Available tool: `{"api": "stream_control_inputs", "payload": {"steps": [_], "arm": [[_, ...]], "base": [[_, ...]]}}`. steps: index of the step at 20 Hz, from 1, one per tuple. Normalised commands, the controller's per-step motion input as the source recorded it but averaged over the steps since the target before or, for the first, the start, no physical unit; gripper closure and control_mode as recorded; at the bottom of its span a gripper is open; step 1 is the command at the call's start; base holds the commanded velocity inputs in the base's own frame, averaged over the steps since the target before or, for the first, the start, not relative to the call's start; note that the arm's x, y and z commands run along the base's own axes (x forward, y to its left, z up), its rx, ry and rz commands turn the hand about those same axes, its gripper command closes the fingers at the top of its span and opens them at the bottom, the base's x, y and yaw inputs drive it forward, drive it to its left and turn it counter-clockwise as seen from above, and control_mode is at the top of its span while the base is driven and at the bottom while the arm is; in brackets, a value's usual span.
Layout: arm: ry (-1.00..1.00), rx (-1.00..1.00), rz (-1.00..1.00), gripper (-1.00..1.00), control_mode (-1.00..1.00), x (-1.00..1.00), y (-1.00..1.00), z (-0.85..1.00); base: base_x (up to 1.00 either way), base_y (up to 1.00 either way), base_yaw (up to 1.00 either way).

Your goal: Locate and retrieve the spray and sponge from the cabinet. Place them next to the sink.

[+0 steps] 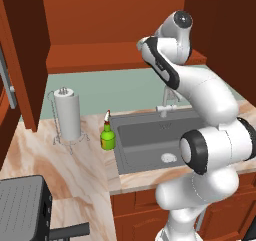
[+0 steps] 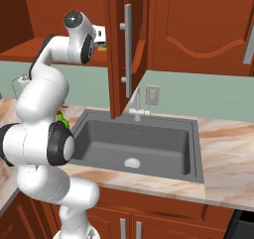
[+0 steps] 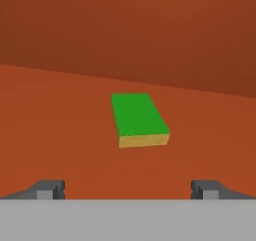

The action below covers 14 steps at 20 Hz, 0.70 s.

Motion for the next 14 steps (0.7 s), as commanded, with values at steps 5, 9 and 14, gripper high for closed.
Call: {"api": "stream_control_inputs", "payload": {"steps": [5, 9, 14], "arm": [[0.02, 0.00, 0.00, -1.00, -1.00, 0.49, -0.02, 0.00], [0.03, 0.00, 0.00, -1.00, -1.00, 0.43, -0.04, -0.02], [0.03, 0.00, 0.00, -1.00, -1.00, 0.36, -0.07, -0.13]], "base": [[0.00, 0.00, 0.00], [0.00, 0.00, 0.00], [0.00, 0.00, 0.00]]}}
